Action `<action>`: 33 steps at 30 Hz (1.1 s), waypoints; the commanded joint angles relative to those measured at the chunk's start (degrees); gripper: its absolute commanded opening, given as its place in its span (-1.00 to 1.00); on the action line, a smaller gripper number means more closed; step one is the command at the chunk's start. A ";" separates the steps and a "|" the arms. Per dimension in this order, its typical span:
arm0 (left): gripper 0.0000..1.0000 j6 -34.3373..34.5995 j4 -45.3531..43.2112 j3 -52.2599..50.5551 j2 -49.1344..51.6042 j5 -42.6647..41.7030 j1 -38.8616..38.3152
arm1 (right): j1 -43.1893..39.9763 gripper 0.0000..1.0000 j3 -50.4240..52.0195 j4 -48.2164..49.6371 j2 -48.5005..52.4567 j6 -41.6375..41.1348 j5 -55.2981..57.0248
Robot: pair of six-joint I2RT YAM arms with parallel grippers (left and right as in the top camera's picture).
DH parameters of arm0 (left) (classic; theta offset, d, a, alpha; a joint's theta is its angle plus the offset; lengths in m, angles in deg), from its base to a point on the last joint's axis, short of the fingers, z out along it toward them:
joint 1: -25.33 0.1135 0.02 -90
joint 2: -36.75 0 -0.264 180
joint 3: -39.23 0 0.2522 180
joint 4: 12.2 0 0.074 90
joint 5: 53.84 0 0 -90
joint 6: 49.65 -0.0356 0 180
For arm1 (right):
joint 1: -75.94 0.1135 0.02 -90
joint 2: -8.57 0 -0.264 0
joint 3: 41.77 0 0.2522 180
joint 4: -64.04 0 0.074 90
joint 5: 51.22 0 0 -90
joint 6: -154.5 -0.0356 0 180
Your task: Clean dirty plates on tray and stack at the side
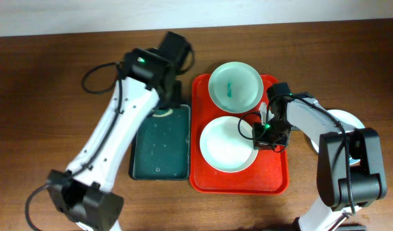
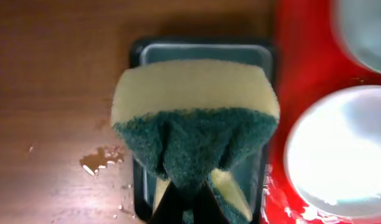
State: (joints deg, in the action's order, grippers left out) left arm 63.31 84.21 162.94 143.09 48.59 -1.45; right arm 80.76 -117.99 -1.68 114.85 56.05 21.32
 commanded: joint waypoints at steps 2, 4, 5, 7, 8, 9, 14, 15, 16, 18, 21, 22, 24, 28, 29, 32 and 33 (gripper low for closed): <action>-1.00 -2.93 -12.20 -19.47 1.53 -6.62 3.23 | -0.33 -0.92 0.96 0.33 0.20 0.68 3.30; -1.00 -2.91 -20.02 -29.00 1.53 -7.32 3.23 | -0.33 -0.92 0.96 0.15 0.20 0.68 3.30; -0.98 -2.89 -22.62 -31.85 1.53 -7.37 3.28 | -0.33 -0.92 0.96 0.11 0.20 0.68 3.32; -0.75 -2.89 -25.40 -34.60 1.53 -7.43 3.28 | -0.33 -0.91 0.96 0.13 0.20 0.68 3.30; -0.37 -2.93 -25.38 -34.56 1.49 -8.20 3.28 | -0.33 -0.91 0.96 0.15 0.20 0.68 3.30; -0.12 -2.91 -25.16 -34.27 1.14 -9.09 3.32 | -0.33 -0.91 0.96 0.20 0.20 0.70 3.30; 0.30 -3.34 -18.84 -28.11 -4.96 -10.73 4.09 | -0.33 -0.91 0.44 2.12 0.13 0.70 3.30; 0.39 -3.34 -17.33 -27.17 -7.54 -10.73 4.96 | -0.33 -0.91 -1.60 -0.87 -0.37 0.72 3.48; 0.46 -3.34 -16.26 -26.64 -10.38 -10.75 6.12 | -0.26 -0.92 -3.52 -3.32 -1.16 0.70 4.44; 0.77 -3.34 -15.30 -26.62 -14.84 -10.71 8.74 | 0.44 -0.92 -7.76 -7.80 -3.58 0.68 5.97; 0.99 -3.32 -12.68 -26.62 -24.15 -10.58 17.11 | 4.94 -0.92 -17.09 -13.88 -7.69 0.57 6.16; 0.99 -3.32 -12.17 -26.62 -25.88 -10.58 19.28 | 5.97 -0.91 -18.71 -14.60 -7.76 0.28 6.14; 0.99 -3.32 -11.54 -26.62 -28.46 -10.58 22.62 | 9.84 -0.92 -22.80 -14.69 -7.76 -2.43 6.14; 0.99 -3.32 -9.77 -26.64 -30.08 -10.56 24.83 | 20.94 -0.92 -24.35 -5.38 -7.10 -7.96 12.37; 0.99 -3.30 -9.64 -26.64 -30.08 -10.58 24.83 | 24.46 -0.92 -24.35 -2.73 -6.23 -8.39 17.27; 0.99 -3.30 -9.66 -26.64 -30.08 -10.58 24.83 | 30.93 -0.92 -24.35 1.95 -4.63 -8.37 24.15; 0.99 -3.30 -9.66 -26.64 -30.08 -10.58 24.83 | 32.26 -0.92 -24.39 2.75 -4.70 -8.37 26.62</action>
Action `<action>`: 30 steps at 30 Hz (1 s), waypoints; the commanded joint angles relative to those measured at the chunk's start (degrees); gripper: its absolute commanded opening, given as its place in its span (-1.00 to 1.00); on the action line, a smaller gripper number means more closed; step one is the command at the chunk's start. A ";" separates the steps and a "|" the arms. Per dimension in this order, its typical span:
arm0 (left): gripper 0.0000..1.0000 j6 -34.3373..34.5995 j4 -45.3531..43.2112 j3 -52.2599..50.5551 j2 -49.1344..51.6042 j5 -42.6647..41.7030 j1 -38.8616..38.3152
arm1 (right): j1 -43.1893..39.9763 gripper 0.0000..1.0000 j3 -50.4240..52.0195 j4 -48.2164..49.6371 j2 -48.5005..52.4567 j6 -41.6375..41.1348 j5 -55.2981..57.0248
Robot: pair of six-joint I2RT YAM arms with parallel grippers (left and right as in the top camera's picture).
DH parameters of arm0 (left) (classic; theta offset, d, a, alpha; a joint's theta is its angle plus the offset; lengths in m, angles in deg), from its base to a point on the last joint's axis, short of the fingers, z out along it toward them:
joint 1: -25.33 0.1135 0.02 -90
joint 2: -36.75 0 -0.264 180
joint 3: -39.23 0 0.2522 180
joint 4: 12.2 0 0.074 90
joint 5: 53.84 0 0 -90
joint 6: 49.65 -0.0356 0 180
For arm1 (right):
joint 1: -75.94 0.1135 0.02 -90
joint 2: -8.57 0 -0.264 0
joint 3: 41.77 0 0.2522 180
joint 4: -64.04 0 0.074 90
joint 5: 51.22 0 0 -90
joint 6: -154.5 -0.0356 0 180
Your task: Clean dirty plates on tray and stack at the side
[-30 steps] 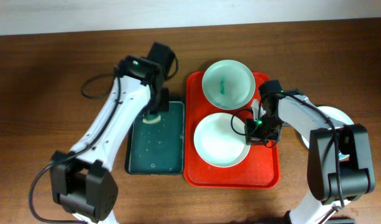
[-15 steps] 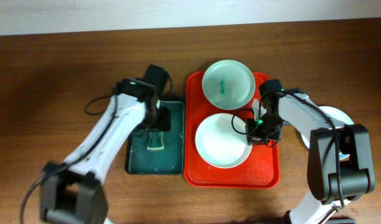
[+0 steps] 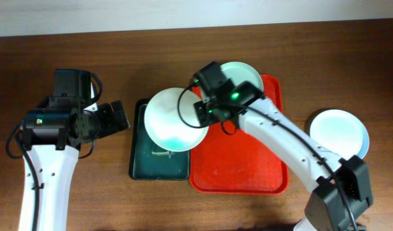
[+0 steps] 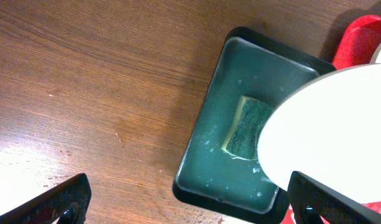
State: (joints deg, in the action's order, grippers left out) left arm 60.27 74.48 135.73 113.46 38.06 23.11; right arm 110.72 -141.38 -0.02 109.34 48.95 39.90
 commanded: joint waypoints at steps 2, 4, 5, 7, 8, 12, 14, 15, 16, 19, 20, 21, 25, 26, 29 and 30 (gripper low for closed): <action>0.99 -0.26 0.07 0.57 -0.44 -0.04 0.26 | 4.50 -0.92 -1.62 1.49 0.09 -1.27 13.25; 0.99 -0.26 0.07 0.57 -0.44 -0.04 0.26 | 6.45 -0.92 -1.73 1.70 -0.76 -1.27 18.73; 0.99 -0.26 0.07 0.57 -0.44 -0.04 0.26 | 7.43 -0.92 -1.73 1.66 -1.33 -1.25 21.66; 0.99 -0.26 0.07 0.57 -0.44 -0.04 0.26 | 9.31 -0.92 -1.73 1.68 -2.19 -1.25 25.75; 0.99 -0.26 0.07 0.57 -0.44 -0.04 0.26 | 10.97 -0.92 -1.73 1.75 -2.82 -1.25 29.94; 0.99 -0.26 0.07 0.57 -0.44 -0.04 0.26 | 16.74 -0.92 -1.73 1.68 -3.41 -1.25 43.36; 0.99 -0.26 0.07 0.57 -0.44 -0.04 0.26 | 19.63 -0.92 -1.73 1.70 -3.52 -1.25 48.15; 0.99 -0.26 0.07 0.57 -0.44 -0.04 0.26 | 21.22 -0.92 -1.73 1.70 -3.69 -1.25 51.39; 0.99 -0.26 0.07 0.57 -0.44 -0.04 0.26 | 22.18 -0.92 -1.73 1.70 -3.80 -1.25 53.62; 0.99 -0.26 0.07 0.57 -0.44 -0.04 0.26 | 25.64 -0.92 -1.73 1.70 -4.11 -1.25 60.19; 0.99 -0.26 0.07 0.57 -0.44 -0.04 0.26 | 26.40 -0.92 -1.73 1.68 -4.11 -1.25 61.16; 0.99 -0.26 0.07 0.57 -0.44 -0.04 0.26 | 27.30 -0.92 -1.73 1.70 -4.11 -1.22 62.29; 0.99 -0.26 0.07 0.57 -0.44 -0.04 0.26 | 28.74 -0.92 -1.73 1.70 -4.11 -1.25 63.69; 0.99 -0.26 0.09 0.57 -0.44 -0.04 0.26 | 28.74 -0.92 -1.73 1.70 -4.11 -1.22 63.93; 0.99 -0.26 0.07 0.57 -0.44 -0.04 0.26 | 28.74 -0.92 -1.73 1.70 -4.11 -1.25 63.93; 0.99 -0.26 0.07 0.57 -0.44 -0.04 0.26 | 28.74 -0.92 -1.73 1.70 -4.11 -1.25 63.93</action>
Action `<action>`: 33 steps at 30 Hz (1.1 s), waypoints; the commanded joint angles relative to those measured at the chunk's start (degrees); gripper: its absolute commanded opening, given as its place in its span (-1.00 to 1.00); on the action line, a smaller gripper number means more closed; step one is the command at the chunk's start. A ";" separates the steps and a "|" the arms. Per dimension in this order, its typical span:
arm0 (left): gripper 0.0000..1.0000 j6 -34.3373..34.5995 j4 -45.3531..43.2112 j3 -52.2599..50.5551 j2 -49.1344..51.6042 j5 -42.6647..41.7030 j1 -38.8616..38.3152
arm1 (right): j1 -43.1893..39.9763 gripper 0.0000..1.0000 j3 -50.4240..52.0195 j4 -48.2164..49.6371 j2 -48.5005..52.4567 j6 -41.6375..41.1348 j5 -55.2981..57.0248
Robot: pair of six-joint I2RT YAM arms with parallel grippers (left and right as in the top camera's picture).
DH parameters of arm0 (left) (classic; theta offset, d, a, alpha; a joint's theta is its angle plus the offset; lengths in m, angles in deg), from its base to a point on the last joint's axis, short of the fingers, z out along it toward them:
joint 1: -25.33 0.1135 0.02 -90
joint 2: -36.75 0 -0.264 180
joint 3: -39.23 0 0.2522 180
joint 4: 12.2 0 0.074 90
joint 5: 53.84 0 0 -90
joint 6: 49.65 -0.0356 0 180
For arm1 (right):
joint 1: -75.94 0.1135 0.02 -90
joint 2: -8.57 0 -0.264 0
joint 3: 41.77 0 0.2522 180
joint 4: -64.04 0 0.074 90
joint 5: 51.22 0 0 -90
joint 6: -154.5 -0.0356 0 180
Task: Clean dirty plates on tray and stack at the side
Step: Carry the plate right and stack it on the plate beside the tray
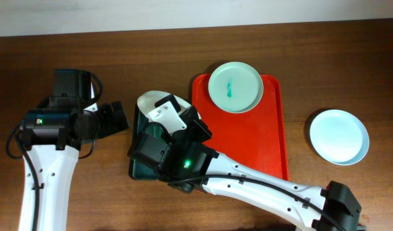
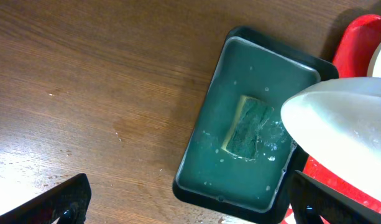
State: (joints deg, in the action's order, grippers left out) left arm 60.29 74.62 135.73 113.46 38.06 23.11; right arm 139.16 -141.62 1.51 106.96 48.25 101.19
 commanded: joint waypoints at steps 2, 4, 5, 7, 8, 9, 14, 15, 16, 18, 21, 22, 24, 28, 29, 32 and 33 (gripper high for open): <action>0.99 -0.28 -0.07 0.57 -0.44 -0.04 0.26 | 0.31 -0.92 -1.49 0.17 -1.73 -0.55 2.64; 0.99 -0.28 -0.07 0.57 -0.44 -0.04 0.26 | 0.31 -0.92 -1.49 0.17 -1.73 -0.55 2.64; 0.99 -0.28 -0.07 0.57 -0.44 -0.04 0.26 | 0.31 -0.92 -1.49 0.17 -1.73 -0.55 2.64; 0.99 -0.28 -0.07 0.57 -0.44 -0.04 0.26 | 0.24 -0.92 -1.49 0.17 -1.73 -0.55 2.62; 0.99 -0.28 -0.07 0.57 -0.44 -0.04 0.26 | 0.13 -0.92 -1.49 0.17 -1.73 -0.55 2.64; 0.99 -0.28 -0.04 0.57 -0.44 -0.04 0.26 | 0.07 -0.92 -1.49 0.17 -1.73 -0.57 2.60; 0.99 -0.28 -0.07 0.57 -0.44 -0.04 0.26 | -2.86 -0.92 -1.31 -0.28 -1.46 -6.95 -9.09; 0.99 -0.28 -0.07 0.57 -0.44 -0.04 0.26 | -5.31 -0.92 -1.20 0.07 -1.16 -8.74 -18.73; 0.99 -0.28 -0.07 0.57 -0.44 -0.04 0.26 | -7.93 -0.91 -1.22 0.79 -0.90 -7.78 -28.83; 0.99 -0.28 -0.07 0.57 -0.44 -0.04 0.26 | -11.93 -0.92 -2.10 -0.66 -1.31 -5.27 -39.89; 0.99 -0.28 -0.07 0.57 -0.44 -0.04 0.26 | -21.70 -0.92 -7.02 -6.47 -5.51 -8.81 -51.82; 0.99 -0.28 -0.07 0.57 -0.44 -0.04 0.26 | -25.86 -0.92 -8.44 -7.56 -7.82 -9.55 -55.87; 0.99 -0.28 -0.07 0.57 -0.44 -0.04 0.26 | -36.22 -0.92 -9.62 -9.55 -12.44 -11.72 -61.90; 0.99 -0.28 -0.07 0.57 -0.44 -0.04 0.26 | -63.73 -0.92 -9.27 -19.67 -14.45 -9.20 -64.19; 0.99 -0.28 -0.07 0.57 -0.44 -0.04 0.26 | -67.58 -0.92 -8.74 -21.09 -13.66 -9.05 -63.34; 0.99 -0.28 -0.07 0.57 -0.44 -0.04 0.26 | -85.15 -0.92 -4.63 -23.52 -7.48 -7.52 -64.83; 0.99 -0.28 -0.07 0.57 -0.44 -0.04 0.26 | -90.29 -0.92 -2.95 -23.30 -4.59 -6.58 -67.52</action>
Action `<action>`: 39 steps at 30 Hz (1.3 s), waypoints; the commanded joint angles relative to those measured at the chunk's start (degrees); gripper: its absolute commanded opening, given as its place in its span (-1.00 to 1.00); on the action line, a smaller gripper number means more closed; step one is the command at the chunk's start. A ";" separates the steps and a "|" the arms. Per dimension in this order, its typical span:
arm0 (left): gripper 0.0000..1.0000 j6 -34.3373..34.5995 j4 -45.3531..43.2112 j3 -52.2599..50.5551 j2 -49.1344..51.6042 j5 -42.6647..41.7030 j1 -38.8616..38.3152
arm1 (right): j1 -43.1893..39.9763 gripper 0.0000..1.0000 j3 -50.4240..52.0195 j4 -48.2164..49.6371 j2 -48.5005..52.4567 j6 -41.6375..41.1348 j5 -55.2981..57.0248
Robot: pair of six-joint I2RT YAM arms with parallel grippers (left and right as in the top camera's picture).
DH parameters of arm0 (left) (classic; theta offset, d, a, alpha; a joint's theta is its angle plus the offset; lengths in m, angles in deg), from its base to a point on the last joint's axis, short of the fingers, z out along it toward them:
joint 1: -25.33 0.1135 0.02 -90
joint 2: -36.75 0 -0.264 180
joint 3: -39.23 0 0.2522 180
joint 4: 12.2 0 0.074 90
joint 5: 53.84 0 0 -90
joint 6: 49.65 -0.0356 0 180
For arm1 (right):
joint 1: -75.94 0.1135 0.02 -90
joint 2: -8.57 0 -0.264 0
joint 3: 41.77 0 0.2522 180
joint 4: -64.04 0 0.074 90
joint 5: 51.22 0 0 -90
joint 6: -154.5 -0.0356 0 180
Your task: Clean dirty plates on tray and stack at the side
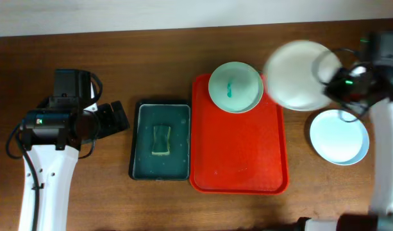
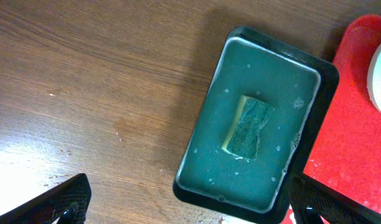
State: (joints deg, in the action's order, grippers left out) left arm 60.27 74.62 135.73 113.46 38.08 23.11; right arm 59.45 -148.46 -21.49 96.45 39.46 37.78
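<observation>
A white plate, blurred, hangs in the air right of the red tray, with my right gripper shut on its rim. It is just up-left of a clean pale-blue plate lying on the table. A plate with a green smear sits at the tray's far end; its edge shows in the left wrist view. My left gripper stands open and empty left of the basin, with nothing between the fingers.
A dark green basin of water stands left of the tray, a green-and-yellow sponge lying in it. The left wrist view shows the basin, sponge and tray corner. Wood table all around.
The white plate was tilted over the basin in my right gripper; now it is held right of the tray, near the clean plate. The left arm has not moved.
My left gripper held the sponge over the basin while my right gripper was at the white plate on the tray. Then the sponge lay in the basin, my left gripper open at the left, the plate held over the basin, then tilted there. Now it hangs at the right.
</observation>
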 commanded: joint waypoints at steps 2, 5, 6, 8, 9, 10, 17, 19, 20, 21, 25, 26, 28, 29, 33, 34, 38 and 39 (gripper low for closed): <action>0.99 -0.26 -0.07 0.57 -0.44 -0.07 0.26 | -17.42 -0.92 6.08 -0.46 11.87 3.91 -9.73; 0.99 -0.26 -0.07 0.57 -0.44 -0.07 0.26 | -24.11 -0.91 8.76 -0.59 18.99 4.00 -9.55; 0.99 -0.26 -0.07 0.57 -0.44 -0.07 0.26 | -25.51 -0.91 9.62 -0.61 19.85 4.02 -9.29; 0.99 -0.26 -0.07 0.57 -0.44 -0.07 0.26 | -27.12 -0.92 10.21 -0.52 19.87 4.02 -7.56; 0.99 -0.26 -0.07 0.57 -0.44 -0.07 0.26 | -27.91 -0.91 10.21 -0.79 19.85 4.00 -6.40; 0.99 -0.26 -0.07 0.57 -0.44 -0.07 0.26 | -28.68 -0.73 10.21 -1.36 19.85 3.96 -4.61; 0.99 -0.26 -0.07 0.57 -0.44 -0.07 0.26 | -25.07 0.02 9.60 0.96 12.41 13.81 -20.92; 0.99 -0.26 -0.07 0.57 -0.44 -0.07 0.26 | -18.60 0.01 8.31 3.61 6.67 15.87 -26.69; 0.99 -0.26 -0.07 0.57 -0.44 -0.07 0.26 | -13.31 -0.04 7.10 4.85 3.78 17.38 -26.69; 0.99 -0.26 -0.07 0.57 -0.44 -0.07 0.26 | -10.05 -0.05 6.36 5.46 2.60 19.19 -26.64; 0.99 -0.26 -0.07 0.57 -0.44 -0.07 0.26 | 14.62 0.06 4.83 12.04 3.89 21.40 -12.59; 0.99 -0.26 -0.07 0.57 -0.44 -0.07 0.26 | 18.53 0.14 4.83 14.34 5.90 21.40 -7.80; 0.99 -0.26 -0.07 0.57 -0.44 -0.07 0.26 | 23.58 0.27 4.83 20.20 11.82 20.46 1.03; 0.99 -0.26 -0.07 0.57 -0.44 -0.07 0.26 | 24.22 0.27 4.83 22.84 14.73 18.29 3.21; 0.99 -0.26 -0.07 0.57 -0.44 -0.07 0.26 | 22.75 0.26 4.83 32.68 26.08 12.46 2.89; 0.99 -0.26 -0.07 0.57 -0.44 -0.07 0.26 | 22.27 0.26 4.83 34.86 29.18 12.50 2.84; 0.99 -0.26 -0.07 0.57 -0.44 -0.07 0.26 | 20.20 -0.21 4.85 35.65 34.10 8.31 2.71; 0.99 -0.26 -0.07 0.57 -0.44 -0.07 0.26 | 20.11 -0.30 4.85 34.56 34.36 7.28 2.51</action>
State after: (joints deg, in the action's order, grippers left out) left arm 60.27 74.64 135.73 113.46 38.06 23.11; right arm 80.47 -143.45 14.36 129.69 50.81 39.64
